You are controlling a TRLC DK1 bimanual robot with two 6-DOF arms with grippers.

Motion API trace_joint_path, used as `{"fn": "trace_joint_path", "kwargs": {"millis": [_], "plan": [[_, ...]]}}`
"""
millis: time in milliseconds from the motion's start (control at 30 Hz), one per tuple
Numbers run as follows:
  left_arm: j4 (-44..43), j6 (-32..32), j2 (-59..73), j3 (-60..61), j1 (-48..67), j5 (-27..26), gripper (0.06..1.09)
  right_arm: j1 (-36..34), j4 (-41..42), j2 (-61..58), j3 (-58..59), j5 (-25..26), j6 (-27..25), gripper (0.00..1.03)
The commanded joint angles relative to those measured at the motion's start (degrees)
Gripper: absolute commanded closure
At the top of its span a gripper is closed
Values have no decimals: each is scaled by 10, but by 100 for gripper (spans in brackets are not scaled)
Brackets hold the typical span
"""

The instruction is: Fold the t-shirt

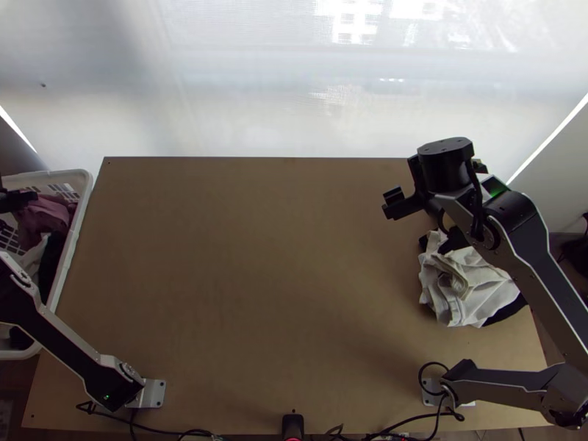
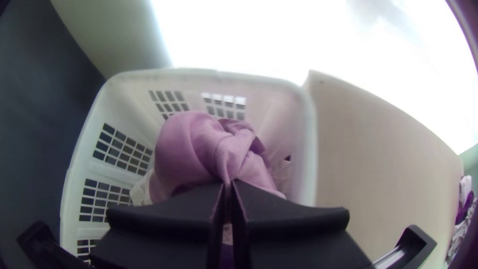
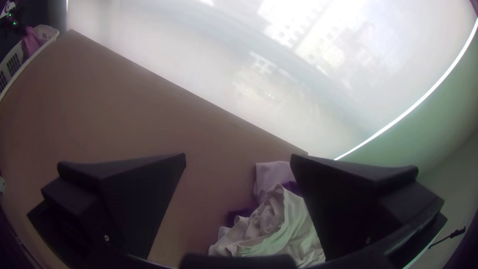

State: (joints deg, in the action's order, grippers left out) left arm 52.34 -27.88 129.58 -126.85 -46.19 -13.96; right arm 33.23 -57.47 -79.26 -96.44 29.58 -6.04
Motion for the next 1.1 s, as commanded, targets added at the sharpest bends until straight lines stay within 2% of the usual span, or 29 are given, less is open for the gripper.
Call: {"fn": "trace_joint_path", "kwargs": {"millis": [0, 200, 333, 467, 533, 700, 833, 1000, 1033, 1067], "plan": [[146, 4, -180, 10, 61, -62, 105, 9, 3, -7, 9, -3, 0, 5], [204, -9, -347, 96, 175, -75, 105, 22, 3, -8, 28, -6, 2, 5], [199, -21, -494, 240, 291, -74, 105, 37, 1, -5, 41, -10, 0, 5], [177, 29, -602, 373, 452, -71, 105, 47, 0, 1, 69, -15, 2, 5], [152, 85, -638, 417, 563, -49, 105, 49, 0, 5, 81, -19, 2, 5], [59, 197, -657, 480, 790, 46, 105, 27, 0, 35, 117, -19, 2, 5], [-2, 228, -631, 505, 898, 69, 105, -19, 0, 78, 155, -20, 2, 5], [-66, 237, -565, 499, 1019, 100, 105, -71, -5, 137, 211, -31, 5, 5], [-81, 237, -550, 498, 1031, 102, 102, -78, -7, 148, 224, -32, 5, 5], [-96, 239, -536, 494, 1040, 102, 87, -87, -7, 160, 237, -33, 5, 5]]}}
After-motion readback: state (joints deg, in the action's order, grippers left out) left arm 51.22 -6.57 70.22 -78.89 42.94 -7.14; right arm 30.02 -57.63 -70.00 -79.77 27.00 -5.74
